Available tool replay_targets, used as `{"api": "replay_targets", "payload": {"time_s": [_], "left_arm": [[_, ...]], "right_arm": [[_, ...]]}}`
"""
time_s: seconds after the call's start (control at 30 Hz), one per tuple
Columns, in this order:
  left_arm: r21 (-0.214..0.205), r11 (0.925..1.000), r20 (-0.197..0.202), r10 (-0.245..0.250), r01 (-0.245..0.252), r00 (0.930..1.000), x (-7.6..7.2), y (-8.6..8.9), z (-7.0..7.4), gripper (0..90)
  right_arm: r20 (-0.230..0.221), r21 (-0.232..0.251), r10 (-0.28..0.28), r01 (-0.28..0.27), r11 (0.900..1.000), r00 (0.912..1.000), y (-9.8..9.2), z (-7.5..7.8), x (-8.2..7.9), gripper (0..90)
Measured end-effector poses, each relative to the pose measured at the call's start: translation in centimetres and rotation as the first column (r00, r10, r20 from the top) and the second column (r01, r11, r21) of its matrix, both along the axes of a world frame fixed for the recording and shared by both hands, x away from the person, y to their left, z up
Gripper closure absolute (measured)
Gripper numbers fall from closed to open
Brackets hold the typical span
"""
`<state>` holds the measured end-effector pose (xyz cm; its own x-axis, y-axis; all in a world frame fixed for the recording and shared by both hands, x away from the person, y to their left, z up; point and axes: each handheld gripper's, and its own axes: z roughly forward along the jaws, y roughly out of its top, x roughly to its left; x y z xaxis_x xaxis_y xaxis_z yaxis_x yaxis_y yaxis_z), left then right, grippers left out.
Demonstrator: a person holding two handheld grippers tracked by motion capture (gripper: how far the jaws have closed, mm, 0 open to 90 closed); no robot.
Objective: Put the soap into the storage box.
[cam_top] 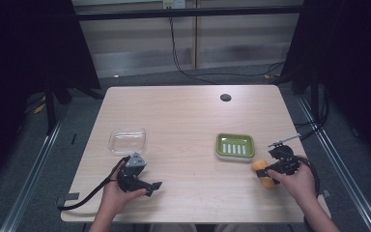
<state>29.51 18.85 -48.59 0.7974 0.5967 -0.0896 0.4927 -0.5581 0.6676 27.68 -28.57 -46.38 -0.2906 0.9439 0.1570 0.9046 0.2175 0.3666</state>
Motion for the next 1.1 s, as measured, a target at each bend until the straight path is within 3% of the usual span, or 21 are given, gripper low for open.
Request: {"api": "replay_targets", "payload": {"time_s": [0.5, 0.67, 0.87, 1.1], "left_arm": [[0.001, 1.0, 0.015, 0.003, -0.003, 0.9999, 0.1, 0.0, -0.1, 5.7], [0.007, 1.0, 0.013, -0.002, 0.002, 0.9999, 0.2, 0.1, -0.1, 5.9], [0.011, 0.9999, 0.005, -0.005, 0.005, 1.0, 0.2, 0.2, -0.1, 5.9], [0.019, 0.9998, 0.011, -0.003, 0.003, 0.9999, 0.2, 0.1, -0.3, 5.9]], "right_arm": [[-0.068, -0.029, -0.003, 0.001, 0.9996, 0.9977, 0.3, -0.7, 0.4, 35.4], [-0.065, -0.039, -0.004, 0.002, 0.9992, 0.9979, 0.5, -0.9, 0.7, 37.5], [-0.066, -0.107, 0.011, -0.018, 0.9941, 0.9977, 1.1, -0.8, 0.6, 43.9], [-0.087, -0.143, 0.01, -0.023, 0.9895, 0.9962, 1.5, -0.7, 0.8, 48.5]]}}
